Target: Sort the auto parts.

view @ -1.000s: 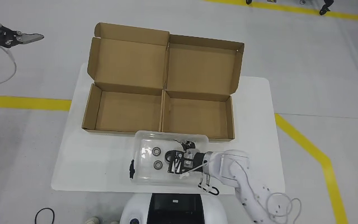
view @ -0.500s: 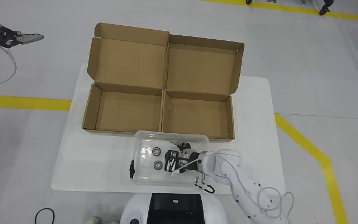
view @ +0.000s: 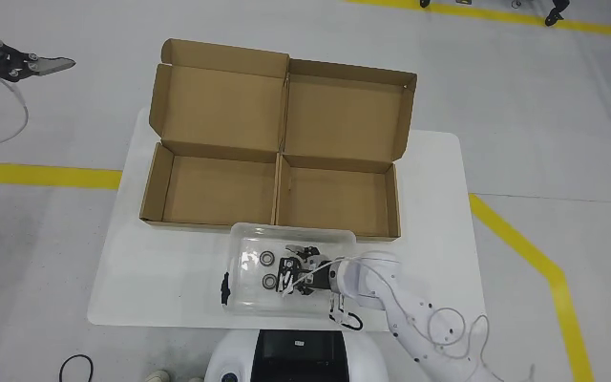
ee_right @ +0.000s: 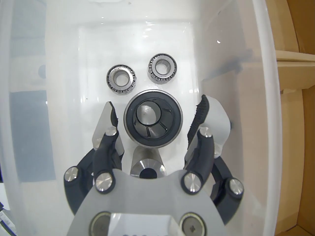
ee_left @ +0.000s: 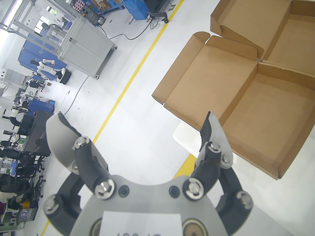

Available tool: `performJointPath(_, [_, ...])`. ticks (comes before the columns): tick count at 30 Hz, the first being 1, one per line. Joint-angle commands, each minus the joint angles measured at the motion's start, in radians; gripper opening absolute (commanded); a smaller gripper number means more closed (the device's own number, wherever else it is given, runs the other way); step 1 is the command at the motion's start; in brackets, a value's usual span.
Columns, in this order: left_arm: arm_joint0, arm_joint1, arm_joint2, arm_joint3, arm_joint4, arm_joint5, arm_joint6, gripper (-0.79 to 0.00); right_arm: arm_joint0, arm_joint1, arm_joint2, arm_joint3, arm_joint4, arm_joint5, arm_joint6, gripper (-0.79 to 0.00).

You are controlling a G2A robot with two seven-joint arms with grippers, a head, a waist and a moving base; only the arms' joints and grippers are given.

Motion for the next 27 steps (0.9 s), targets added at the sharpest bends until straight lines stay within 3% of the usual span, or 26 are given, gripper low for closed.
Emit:
performJointPath(1, [0.000, 0.000, 0.000, 0.000, 0.000, 0.000, 0.000, 0.000, 0.006, 0.000, -0.005, 0.006, 0.006, 0.003, 0.004, -0.289])
performJointPath(7, [0.000, 0.000, 0.000, 0.000, 0.000, 0.000, 0.000, 0.000, 0.016, 0.002, -0.013, 0.012, 0.015, -0.001, 0.012, -0.616])
performJointPath(9, [0.000, 0.000, 0.000, 0.000, 0.000, 0.000, 0.000, 0.000, 0.017, 0.004, -0.016, 0.004, 0.005, -0.001, 0.012, -0.785])
performJointPath(16, [0.000, 0.000, 0.000, 0.000, 0.000, 0.000, 0.000, 0.000, 0.003, 0.016, -0.001, -0.048, -0.013, -0.008, -0.001, -0.785])
performJointPath(27, [0.000, 0.000, 0.000, 0.000, 0.000, 0.000, 0.000, 0.000, -0.030, 0.046, 0.098, -0.173, 0.075, -0.064, -0.151, -0.785])
